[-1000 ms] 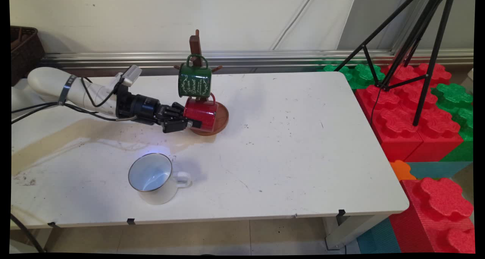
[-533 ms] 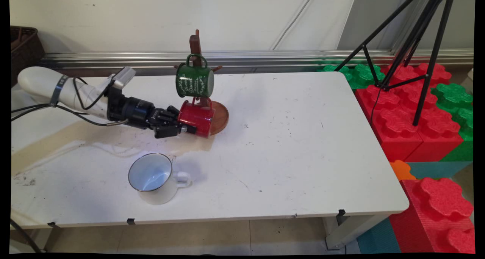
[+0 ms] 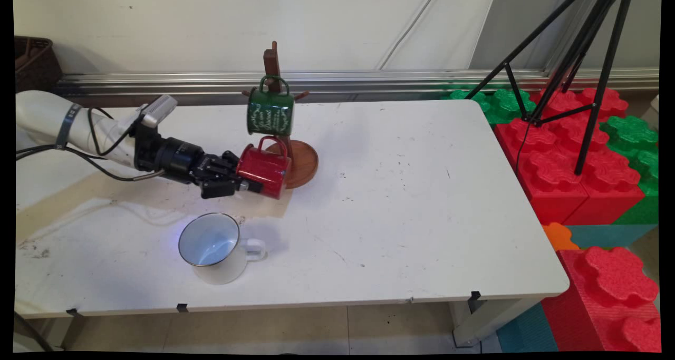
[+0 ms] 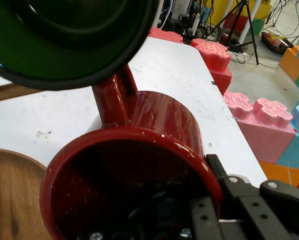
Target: Place the picked object on the table
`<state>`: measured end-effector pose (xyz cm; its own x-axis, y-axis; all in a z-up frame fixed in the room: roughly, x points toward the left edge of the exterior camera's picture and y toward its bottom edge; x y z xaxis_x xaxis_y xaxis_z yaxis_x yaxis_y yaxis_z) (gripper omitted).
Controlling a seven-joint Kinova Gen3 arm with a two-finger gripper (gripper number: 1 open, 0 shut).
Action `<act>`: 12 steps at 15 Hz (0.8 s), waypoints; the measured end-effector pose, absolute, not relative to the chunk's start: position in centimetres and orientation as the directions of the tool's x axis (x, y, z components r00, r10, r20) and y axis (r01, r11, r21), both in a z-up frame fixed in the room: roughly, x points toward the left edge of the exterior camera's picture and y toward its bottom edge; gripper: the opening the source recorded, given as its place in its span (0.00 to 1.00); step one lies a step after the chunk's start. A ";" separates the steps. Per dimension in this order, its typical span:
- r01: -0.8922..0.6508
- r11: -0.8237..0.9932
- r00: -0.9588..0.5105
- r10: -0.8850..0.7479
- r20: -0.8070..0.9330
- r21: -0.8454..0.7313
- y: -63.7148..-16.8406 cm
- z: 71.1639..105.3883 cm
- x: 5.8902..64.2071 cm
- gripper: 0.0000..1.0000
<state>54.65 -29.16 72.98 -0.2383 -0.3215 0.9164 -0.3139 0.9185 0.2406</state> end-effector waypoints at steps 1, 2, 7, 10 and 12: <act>-0.312 0.920 -0.244 -0.319 0.916 0.237 -29.0 73.1 54.9 0.00; -0.311 0.921 -0.248 -0.317 0.915 0.235 -28.9 73.2 55.0 0.00; -0.302 0.933 -0.293 -0.284 0.913 0.194 -28.1 74.1 56.8 0.00; -0.299 0.941 -0.325 -0.255 0.910 0.157 -27.6 75.0 58.2 0.00; -0.302 0.944 -0.347 -0.240 0.907 0.134 -27.2 75.6 59.3 0.00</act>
